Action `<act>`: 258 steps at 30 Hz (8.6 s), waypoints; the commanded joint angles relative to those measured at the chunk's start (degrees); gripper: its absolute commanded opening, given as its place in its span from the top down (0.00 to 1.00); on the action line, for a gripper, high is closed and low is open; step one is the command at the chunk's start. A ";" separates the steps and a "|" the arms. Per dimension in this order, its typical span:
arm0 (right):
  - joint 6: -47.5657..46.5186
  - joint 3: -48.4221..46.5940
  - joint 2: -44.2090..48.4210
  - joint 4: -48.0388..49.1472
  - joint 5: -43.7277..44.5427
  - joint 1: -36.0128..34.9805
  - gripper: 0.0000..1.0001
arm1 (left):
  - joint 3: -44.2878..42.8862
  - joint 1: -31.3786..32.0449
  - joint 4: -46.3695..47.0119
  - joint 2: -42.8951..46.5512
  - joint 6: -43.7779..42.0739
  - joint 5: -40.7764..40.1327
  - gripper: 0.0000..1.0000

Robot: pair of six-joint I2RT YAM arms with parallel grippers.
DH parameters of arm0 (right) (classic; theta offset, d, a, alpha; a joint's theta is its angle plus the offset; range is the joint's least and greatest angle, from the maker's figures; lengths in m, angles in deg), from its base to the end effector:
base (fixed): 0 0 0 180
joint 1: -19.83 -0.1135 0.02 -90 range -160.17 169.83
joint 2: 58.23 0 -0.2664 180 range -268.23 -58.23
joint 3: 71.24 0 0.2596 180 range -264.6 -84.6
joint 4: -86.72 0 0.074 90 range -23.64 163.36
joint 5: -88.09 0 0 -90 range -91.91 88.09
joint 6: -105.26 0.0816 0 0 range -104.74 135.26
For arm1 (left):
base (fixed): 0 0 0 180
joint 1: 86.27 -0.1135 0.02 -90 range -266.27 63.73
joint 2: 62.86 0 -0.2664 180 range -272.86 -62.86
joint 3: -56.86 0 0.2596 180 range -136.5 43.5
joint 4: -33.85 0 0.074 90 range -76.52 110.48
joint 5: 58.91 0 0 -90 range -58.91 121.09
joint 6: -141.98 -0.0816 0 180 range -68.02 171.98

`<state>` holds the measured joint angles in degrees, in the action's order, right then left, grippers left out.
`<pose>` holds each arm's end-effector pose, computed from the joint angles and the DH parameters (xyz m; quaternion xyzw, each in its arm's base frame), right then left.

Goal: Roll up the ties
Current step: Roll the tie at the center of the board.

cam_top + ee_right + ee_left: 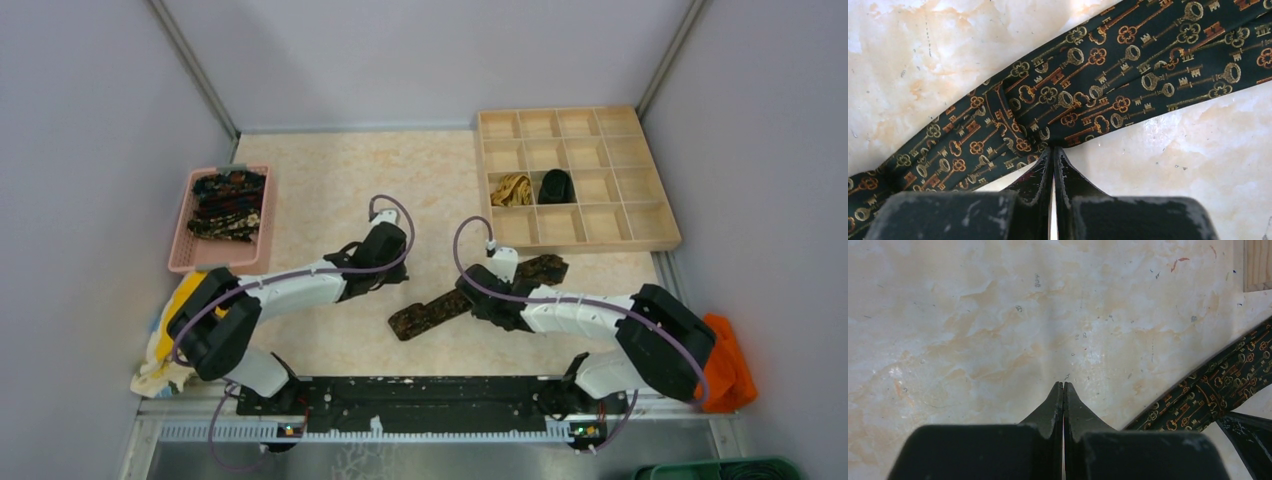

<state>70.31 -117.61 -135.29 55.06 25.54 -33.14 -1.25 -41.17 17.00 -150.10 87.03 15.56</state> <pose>0.1815 0.1781 0.1109 0.0738 0.9421 0.0524 0.3228 0.2555 -0.2254 0.1435 0.0300 0.9195 -0.1432 0.3648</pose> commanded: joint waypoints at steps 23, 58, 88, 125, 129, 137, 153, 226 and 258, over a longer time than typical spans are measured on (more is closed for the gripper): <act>-23.14 -40.65 -22.03 -23.87 13.97 -29.05 0.69 | -8.27 -1.73 -37.68 64.37 13.66 -35.80 1.00; -17.44 -41.10 -35.61 -23.27 6.73 -26.69 0.54 | -1.53 -1.77 -31.69 66.73 8.37 -31.84 1.00; -7.29 -12.15 -13.62 31.72 -43.99 -10.48 0.72 | 2.44 -1.77 -18.19 52.76 3.84 -27.92 1.00; -4.33 5.84 -9.33 50.81 -49.51 0.37 0.73 | 9.16 -1.76 0.31 30.33 1.31 -15.10 1.00; -0.49 6.24 -12.15 58.63 -53.61 0.33 0.74 | 9.74 -1.77 0.32 28.26 2.88 -15.06 1.00; 1.38 6.68 -17.19 63.39 -54.47 0.37 0.75 | 9.82 -1.77 0.65 25.42 3.26 -15.41 1.00; -11.54 1.69 -7.57 32.96 -38.97 0.33 0.45 | 11.62 -1.77 4.72 20.68 3.07 -12.92 1.00; -15.55 -21.14 -7.49 -11.71 7.31 -28.92 0.78 | 11.62 7.54 -24.08 37.52 30.87 -36.85 1.00; -17.29 -32.04 -30.91 -15.59 5.59 -23.50 0.34 | 13.28 7.54 -31.55 64.42 21.55 -40.58 1.00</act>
<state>51.05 -153.13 -166.04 39.58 36.05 -58.72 11.62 -33.76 -16.90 -85.82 110.78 -23.65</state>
